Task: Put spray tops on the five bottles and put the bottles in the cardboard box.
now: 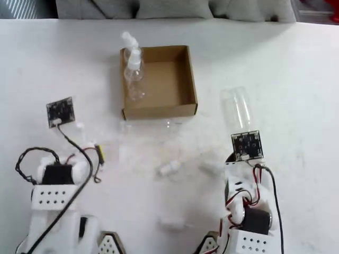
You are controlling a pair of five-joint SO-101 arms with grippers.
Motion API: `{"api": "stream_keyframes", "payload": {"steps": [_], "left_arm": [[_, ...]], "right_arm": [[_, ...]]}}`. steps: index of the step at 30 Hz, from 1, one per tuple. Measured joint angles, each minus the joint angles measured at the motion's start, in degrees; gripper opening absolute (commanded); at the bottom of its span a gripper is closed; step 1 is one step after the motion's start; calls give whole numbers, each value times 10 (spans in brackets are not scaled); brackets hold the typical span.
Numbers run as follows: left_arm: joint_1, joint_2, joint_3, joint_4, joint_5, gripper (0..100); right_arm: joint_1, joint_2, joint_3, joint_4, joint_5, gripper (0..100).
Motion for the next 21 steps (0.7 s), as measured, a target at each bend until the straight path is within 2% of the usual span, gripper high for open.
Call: {"api": "stream_keyframes", "payload": {"steps": [7,12,21], "left_arm": [[-89,142,-46,25,1,66],[-99,244,-107,77,1,67],[-108,343,-143,71,0,67]], "right_arm": [[0,0,0,0,0,35],[0,0,0,0,0,35],[0,0,0,0,0,35]]}}
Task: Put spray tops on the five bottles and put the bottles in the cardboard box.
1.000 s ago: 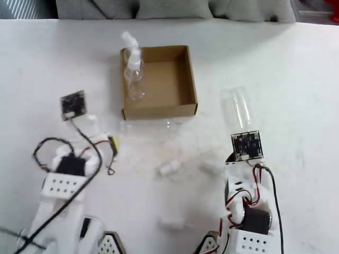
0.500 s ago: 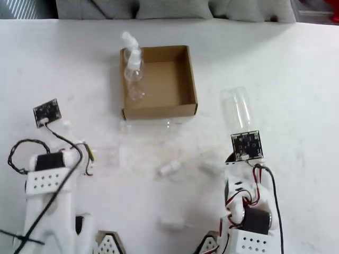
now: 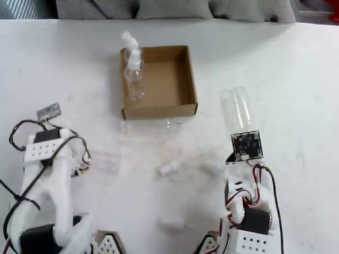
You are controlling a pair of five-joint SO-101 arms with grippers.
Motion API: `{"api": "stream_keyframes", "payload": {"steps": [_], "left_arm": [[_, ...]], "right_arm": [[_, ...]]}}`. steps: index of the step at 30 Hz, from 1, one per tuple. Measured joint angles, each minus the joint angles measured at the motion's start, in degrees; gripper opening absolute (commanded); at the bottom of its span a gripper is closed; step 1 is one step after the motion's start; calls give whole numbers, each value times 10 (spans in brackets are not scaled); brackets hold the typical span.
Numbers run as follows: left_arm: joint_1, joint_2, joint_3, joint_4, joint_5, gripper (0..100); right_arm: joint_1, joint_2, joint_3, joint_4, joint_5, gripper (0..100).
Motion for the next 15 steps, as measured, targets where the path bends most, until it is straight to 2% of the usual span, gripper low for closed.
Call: {"api": "stream_keyframes", "payload": {"steps": [5,15], "left_arm": [[-3,25,-8,-53,11,65],[-3,87,-8,-202,134,65]], "right_arm": [[0,0,0,0,0,35],[0,0,0,0,0,35]]}}
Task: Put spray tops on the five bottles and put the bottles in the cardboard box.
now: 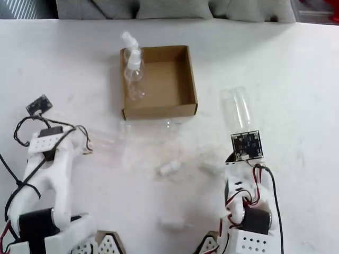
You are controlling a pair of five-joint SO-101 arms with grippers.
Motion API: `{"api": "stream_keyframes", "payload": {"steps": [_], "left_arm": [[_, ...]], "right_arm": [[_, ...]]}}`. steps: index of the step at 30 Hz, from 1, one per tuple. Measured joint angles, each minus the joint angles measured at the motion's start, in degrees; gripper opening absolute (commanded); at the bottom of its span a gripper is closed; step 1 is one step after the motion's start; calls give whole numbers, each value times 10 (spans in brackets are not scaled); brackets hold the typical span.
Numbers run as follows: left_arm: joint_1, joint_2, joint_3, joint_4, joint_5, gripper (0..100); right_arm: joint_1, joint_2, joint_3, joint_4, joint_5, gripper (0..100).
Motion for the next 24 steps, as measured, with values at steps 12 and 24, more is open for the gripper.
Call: {"api": "stream_keyframes", "payload": {"steps": [12,24], "left_arm": [[45,-68,0,-62,130,69],[133,-135,27,-62,99,356]], "right_arm": [[0,0,2,0,2,35],[0,1,21,-9,37,35]]}}
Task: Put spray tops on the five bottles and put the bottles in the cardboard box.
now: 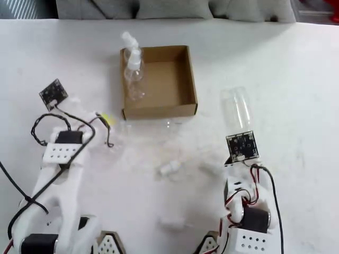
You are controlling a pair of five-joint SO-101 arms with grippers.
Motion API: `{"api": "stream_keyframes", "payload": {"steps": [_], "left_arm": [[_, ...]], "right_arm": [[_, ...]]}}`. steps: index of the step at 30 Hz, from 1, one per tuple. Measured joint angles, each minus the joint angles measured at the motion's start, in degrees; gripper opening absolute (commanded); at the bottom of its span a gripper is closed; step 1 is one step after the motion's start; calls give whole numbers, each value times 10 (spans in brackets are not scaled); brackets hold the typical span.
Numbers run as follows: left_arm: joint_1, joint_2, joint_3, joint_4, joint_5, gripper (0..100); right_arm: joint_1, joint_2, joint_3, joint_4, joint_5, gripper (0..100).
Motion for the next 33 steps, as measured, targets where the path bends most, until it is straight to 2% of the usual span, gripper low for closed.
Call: {"api": "stream_keyframes", "payload": {"steps": [3,6,10,14,20,23,27,33], "left_arm": [[0,-1,16,0,0,352],[-3,-4,26,0,0,277],[-54,-5,31,0,0,176],[-93,-6,41,4,-35,174],[-105,-6,41,10,-45,174],[-105,-6,24,51,-45,174],[-105,-6,-40,156,-50,174],[-105,-6,-124,277,-95,174]], "right_arm": [[0,0,0,0,1,35],[0,0,0,0,3,35],[0,0,0,0,4,35],[0,0,0,0,4,35],[0,0,0,0,4,35],[0,0,0,0,4,35],[0,0,0,0,4,35],[0,0,0,0,4,35]]}}
